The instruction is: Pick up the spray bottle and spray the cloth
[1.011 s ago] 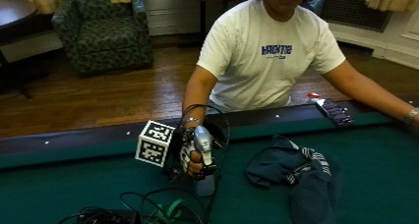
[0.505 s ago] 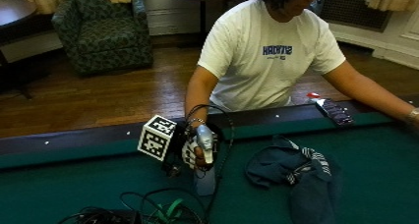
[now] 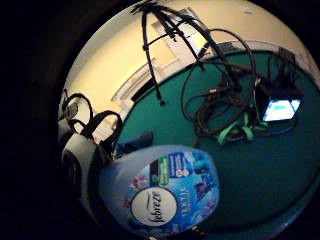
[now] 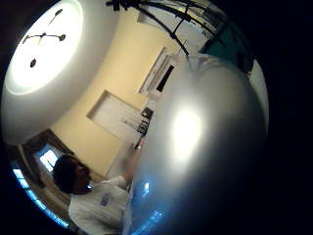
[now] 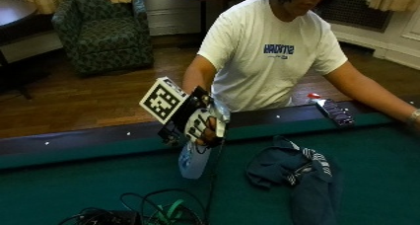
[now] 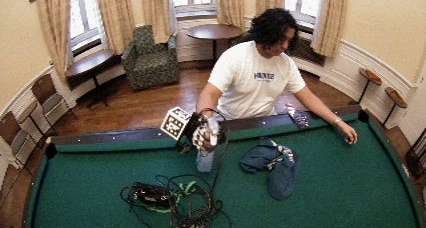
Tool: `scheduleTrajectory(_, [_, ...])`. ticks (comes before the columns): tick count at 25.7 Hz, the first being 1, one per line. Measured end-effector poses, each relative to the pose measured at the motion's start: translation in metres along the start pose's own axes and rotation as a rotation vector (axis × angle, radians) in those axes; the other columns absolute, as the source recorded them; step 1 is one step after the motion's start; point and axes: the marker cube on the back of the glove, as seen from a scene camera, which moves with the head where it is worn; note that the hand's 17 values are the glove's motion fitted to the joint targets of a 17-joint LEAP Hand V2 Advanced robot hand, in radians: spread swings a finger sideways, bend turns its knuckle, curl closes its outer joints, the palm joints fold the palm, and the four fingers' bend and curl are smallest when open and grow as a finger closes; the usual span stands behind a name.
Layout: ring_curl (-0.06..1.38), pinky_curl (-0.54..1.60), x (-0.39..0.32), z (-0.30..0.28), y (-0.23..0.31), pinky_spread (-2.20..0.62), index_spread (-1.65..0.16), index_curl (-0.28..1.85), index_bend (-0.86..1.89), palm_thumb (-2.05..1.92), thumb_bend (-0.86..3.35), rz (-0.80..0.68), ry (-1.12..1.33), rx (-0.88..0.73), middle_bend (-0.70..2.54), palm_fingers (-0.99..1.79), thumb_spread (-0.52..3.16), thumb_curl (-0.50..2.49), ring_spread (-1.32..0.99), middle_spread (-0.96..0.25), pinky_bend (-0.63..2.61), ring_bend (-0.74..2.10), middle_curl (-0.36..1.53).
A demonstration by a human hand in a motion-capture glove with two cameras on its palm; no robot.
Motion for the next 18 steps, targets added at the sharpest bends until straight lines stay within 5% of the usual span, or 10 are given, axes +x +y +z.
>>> scheduleTrajectory(10, [0.5, 0.43, -0.072, 0.042, -0.007, -0.31, -0.27, 0.54, 0.37, 0.95, -0.03, -0.183, 0.446, -0.158, 0.63, 1.4, 0.29, 0.71, -0.19, -0.19, 0.44, 0.76, 0.56])
scheduleTrajectory(18, [0.5, 0.43, -0.106, 0.111, 0.006, -0.31, -0.27, 0.55, 0.37, 0.95, -0.03, -0.474, 0.776, -0.311, 0.64, 1.39, 0.27, 0.74, -0.19, -0.19, 0.45, 0.76, 0.57])
